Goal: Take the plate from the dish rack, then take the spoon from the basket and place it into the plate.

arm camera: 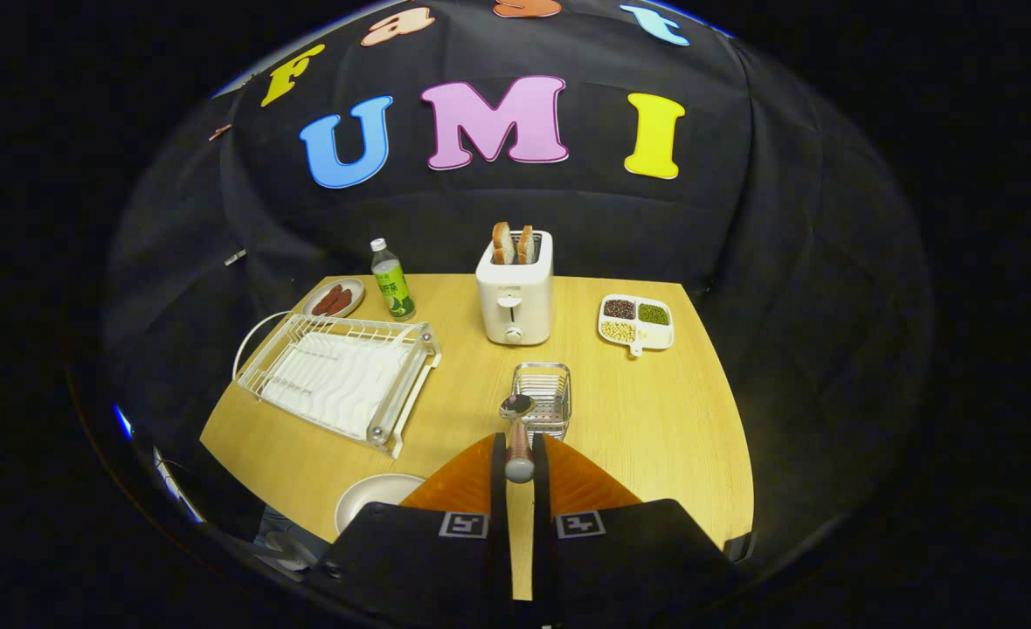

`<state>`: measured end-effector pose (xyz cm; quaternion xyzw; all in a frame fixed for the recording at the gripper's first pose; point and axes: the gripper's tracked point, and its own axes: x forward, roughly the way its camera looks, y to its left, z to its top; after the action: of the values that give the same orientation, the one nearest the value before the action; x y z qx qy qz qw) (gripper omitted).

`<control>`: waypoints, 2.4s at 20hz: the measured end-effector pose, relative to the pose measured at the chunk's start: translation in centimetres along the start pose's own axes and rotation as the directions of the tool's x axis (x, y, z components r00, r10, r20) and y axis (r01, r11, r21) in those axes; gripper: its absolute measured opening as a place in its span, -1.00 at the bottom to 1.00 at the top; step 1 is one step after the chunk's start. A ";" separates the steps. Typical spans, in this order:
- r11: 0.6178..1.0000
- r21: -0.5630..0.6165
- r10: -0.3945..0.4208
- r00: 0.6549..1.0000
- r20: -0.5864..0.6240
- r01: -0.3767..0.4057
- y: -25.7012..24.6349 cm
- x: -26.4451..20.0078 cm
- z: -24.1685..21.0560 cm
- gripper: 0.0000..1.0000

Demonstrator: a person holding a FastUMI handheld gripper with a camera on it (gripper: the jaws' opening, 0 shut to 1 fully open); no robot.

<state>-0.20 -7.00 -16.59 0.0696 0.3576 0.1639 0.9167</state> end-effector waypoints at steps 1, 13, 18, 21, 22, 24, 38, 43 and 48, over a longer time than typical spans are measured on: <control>1.000 0.000 0.022 1.000 -0.001 -0.022 1.2 -1.1 -0.3 -0.73; 0.985 0.017 0.173 0.964 -0.203 -0.173 11.1 -1.9 -10.9 -0.73; 0.985 0.011 0.168 0.952 -0.255 -0.171 13.0 1.6 -14.6 -0.73; 0.984 0.006 0.176 0.955 -0.238 -0.180 13.7 2.7 -14.6 -0.73; 0.983 0.000 0.177 0.954 -0.243 -0.183 13.8 2.9 -14.8 -0.73; 0.983 -0.009 0.176 0.945 -0.275 -0.185 13.7 3.1 -15.9 -0.73; 0.994 -0.003 0.103 0.929 -0.356 -0.111 11.7 4.8 -19.7 0.80; 0.995 -0.009 0.089 0.933 -0.348 -0.098 11.6 4.9 -19.5 0.99; 0.996 0.006 0.085 0.962 -0.261 -0.087 11.0 4.3 -15.4 0.99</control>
<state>-10.45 5.00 -27.89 0.0605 0.4712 0.2122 0.8540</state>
